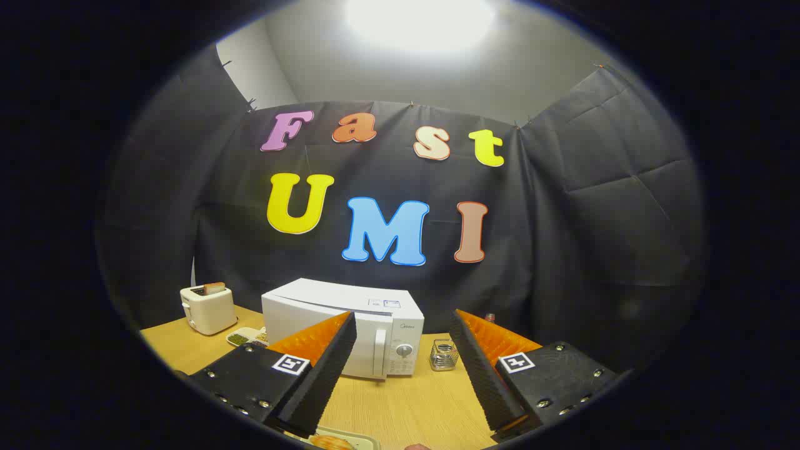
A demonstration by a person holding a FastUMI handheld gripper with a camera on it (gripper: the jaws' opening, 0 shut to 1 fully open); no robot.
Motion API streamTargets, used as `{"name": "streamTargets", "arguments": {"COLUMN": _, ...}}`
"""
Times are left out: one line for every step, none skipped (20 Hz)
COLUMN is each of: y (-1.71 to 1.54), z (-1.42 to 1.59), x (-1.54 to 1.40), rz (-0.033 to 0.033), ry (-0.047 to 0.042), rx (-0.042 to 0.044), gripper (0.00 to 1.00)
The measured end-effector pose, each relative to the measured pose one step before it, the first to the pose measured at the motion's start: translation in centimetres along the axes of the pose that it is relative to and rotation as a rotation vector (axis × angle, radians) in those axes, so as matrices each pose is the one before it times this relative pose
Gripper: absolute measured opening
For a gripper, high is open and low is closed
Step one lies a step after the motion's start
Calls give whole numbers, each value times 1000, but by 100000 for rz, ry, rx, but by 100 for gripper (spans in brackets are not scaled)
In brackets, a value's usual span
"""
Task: Open the microwave, put the food inside, and close the microwave door.
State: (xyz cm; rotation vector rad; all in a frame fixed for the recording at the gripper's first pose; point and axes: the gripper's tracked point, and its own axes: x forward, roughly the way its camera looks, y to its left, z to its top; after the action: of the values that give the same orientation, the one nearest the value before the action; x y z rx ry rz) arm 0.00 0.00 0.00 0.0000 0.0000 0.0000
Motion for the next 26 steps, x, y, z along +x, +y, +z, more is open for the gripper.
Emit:
{"name": "streamTargets", "arguments": {"y": 39, "z": 178, "x": 42, "rz": 72, "ry": -479, "rx": 287, "gripper": 95}}
{"name": "streamTargets", "arguments": {"y": 167, "z": 325, "x": -25, "rz": 254, "ry": -641, "rx": 642, "gripper": 95}}
{"name": "streamTargets", "arguments": {"y": 116, "z": 103, "x": -58, "rz": 343, "ry": -412, "rx": 877, "gripper": 94}}
{"name": "streamTargets", "arguments": {"y": 176, "z": 40, "x": 74, "rz": 223, "ry": -106, "rx": 707, "gripper": 94}}
{"name": "streamTargets", "arguments": {"y": 53, "z": -150, "x": 206, "rz": 16, "ry": 441, "rx": 302, "gripper": 94}}
{"name": "streamTargets", "arguments": {"y": -30, "z": 1, "x": 104, "rz": 38, "ry": 384, "rx": -9, "gripper": 94}}
{"name": "streamTargets", "arguments": {"y": 40, "z": 47, "x": 111, "rz": 70, "ry": 219, "rx": 199, "gripper": 95}}
{"name": "streamTargets", "arguments": {"y": -53, "z": 43, "x": 125, "rz": -95, "ry": -37, "rx": 782, "gripper": 95}}
{"name": "streamTargets", "arguments": {"y": -101, "z": 39, "x": 176, "rz": -282, "ry": -183, "rx": 1430, "gripper": 95}}
{"name": "streamTargets", "arguments": {"y": 97, "z": 63, "x": 115, "rz": 186, "ry": 148, "rx": 1774, "gripper": 94}}
{"name": "streamTargets", "arguments": {"y": 241, "z": -140, "x": 104, "rz": 653, "ry": 387, "rx": 1460, "gripper": 94}}
{"name": "streamTargets", "arguments": {"y": 92, "z": 136, "x": 104, "rz": 465, "ry": -253, "rx": 637, "gripper": 94}}
{"name": "streamTargets", "arguments": {"y": -259, "z": 148, "x": 204, "rz": -195, "ry": -588, "rx": 14, "gripper": 94}}
{"name": "streamTargets", "arguments": {"y": -180, "z": 61, "x": 291, "rz": 113, "ry": -64, "rx": 66, "gripper": 94}}
{"name": "streamTargets", "arguments": {"y": -3, "z": -78, "x": 290, "rz": 732, "ry": 93, "rx": 405, "gripper": 94}}
{"name": "streamTargets", "arguments": {"y": -80, "z": 103, "x": 323, "rz": 762, "ry": 254, "rx": 475, "gripper": 95}}
{"name": "streamTargets", "arguments": {"y": -215, "z": 2, "x": 229, "rz": 421, "ry": -37, "rx": 316, "gripper": 95}}
{"name": "streamTargets", "arguments": {"y": -265, "z": 16, "x": 352, "rz": 106, "ry": -158, "rx": 249, "gripper": 95}}
{"name": "streamTargets", "arguments": {"y": -187, "z": -281, "x": 343, "rz": 173, "ry": 176, "rx": 450, "gripper": 95}}
{"name": "streamTargets", "arguments": {"y": -115, "z": -416, "x": 407, "rz": 413, "ry": 678, "rx": 624, "gripper": 95}}
{"name": "streamTargets", "arguments": {"y": -45, "z": -698, "x": 524, "rz": 578, "ry": 982, "rx": 458, "gripper": 95}}
{"name": "streamTargets", "arguments": {"y": -17, "z": -581, "x": 623, "rz": 675, "ry": 1054, "rx": 152, "gripper": 95}}
{"name": "streamTargets", "arguments": {"y": 82, "z": -599, "x": 603, "rz": 715, "ry": 992, "rx": -88, "gripper": 95}}
{"name": "streamTargets", "arguments": {"y": 97, "z": -543, "x": 652, "rz": 1002, "ry": 878, "rx": -155, "gripper": 95}}
{"name": "streamTargets", "arguments": {"y": 161, "z": -552, "x": 762, "rz": 1153, "ry": 645, "rx": -359, "gripper": 95}}
{"name": "streamTargets", "arguments": {"y": 134, "z": -386, "x": 831, "rz": 985, "ry": 270, "rx": -688, "gripper": 95}}
